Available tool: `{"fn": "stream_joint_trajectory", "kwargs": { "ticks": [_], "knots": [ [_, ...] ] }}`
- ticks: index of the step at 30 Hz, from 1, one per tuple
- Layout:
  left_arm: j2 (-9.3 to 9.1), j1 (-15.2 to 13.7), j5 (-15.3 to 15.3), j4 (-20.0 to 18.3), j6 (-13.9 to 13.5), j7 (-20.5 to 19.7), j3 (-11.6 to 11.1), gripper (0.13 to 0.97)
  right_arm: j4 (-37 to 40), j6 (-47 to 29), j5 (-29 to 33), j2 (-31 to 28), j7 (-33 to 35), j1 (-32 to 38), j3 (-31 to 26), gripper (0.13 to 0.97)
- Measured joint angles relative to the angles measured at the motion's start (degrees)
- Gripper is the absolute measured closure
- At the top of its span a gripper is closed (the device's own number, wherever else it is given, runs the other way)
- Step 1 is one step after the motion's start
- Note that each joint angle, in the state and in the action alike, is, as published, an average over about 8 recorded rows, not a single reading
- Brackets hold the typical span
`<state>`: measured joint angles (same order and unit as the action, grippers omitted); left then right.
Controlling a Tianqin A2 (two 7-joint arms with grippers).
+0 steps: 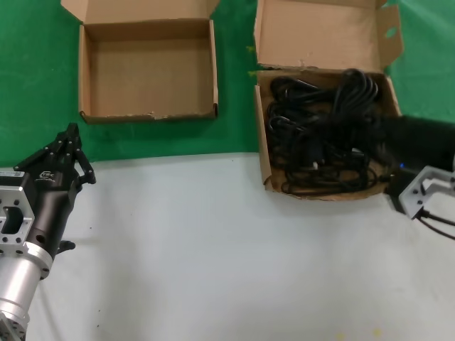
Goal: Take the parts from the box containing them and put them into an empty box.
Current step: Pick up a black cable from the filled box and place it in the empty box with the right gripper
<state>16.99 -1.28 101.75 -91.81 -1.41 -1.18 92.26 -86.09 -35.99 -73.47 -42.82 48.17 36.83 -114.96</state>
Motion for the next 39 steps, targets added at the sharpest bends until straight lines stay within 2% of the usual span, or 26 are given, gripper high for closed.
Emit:
{"fn": "stream_joint_trajectory", "kwargs": {
  "ticks": [11, 16, 22, 26, 31, 39],
  "knots": [
    [0.0, 0.0, 0.0, 0.0, 0.0, 0.0, 0.0, 0.952, -11.36, -3.46, 3.15, -1.69, -13.3, 2.38, 3.27, 0.906],
    [0.0, 0.0, 0.0, 0.0, 0.0, 0.0, 0.0, 0.952, -13.95, -6.78, 4.52, 1.11, -20.16, 5.84, 2.38, 0.907],
    [0.0, 0.0, 0.0, 0.0, 0.0, 0.0, 0.0, 0.952, -15.06, -9.5, 9.29, 7.57, -27.21, 9.29, -0.57, 0.907],
    [0.0, 0.0, 0.0, 0.0, 0.0, 0.0, 0.0, 0.952, -13.16, -9.66, 13.23, 12.64, -29.47, 11.24, -2.83, 0.907],
    [0.0, 0.0, 0.0, 0.0, 0.0, 0.0, 0.0, 0.952, -7.23, -8.49, 16.5, 18.29, -29.36, 14.02, -5.38, 0.907],
    [0.0, 0.0, 0.0, 0.0, 0.0, 0.0, 0.0, 0.952, 4.18, -4.91, 16.77, 25.52, -27.08, 17.99, -7.78, 0.907]
  ]
}}
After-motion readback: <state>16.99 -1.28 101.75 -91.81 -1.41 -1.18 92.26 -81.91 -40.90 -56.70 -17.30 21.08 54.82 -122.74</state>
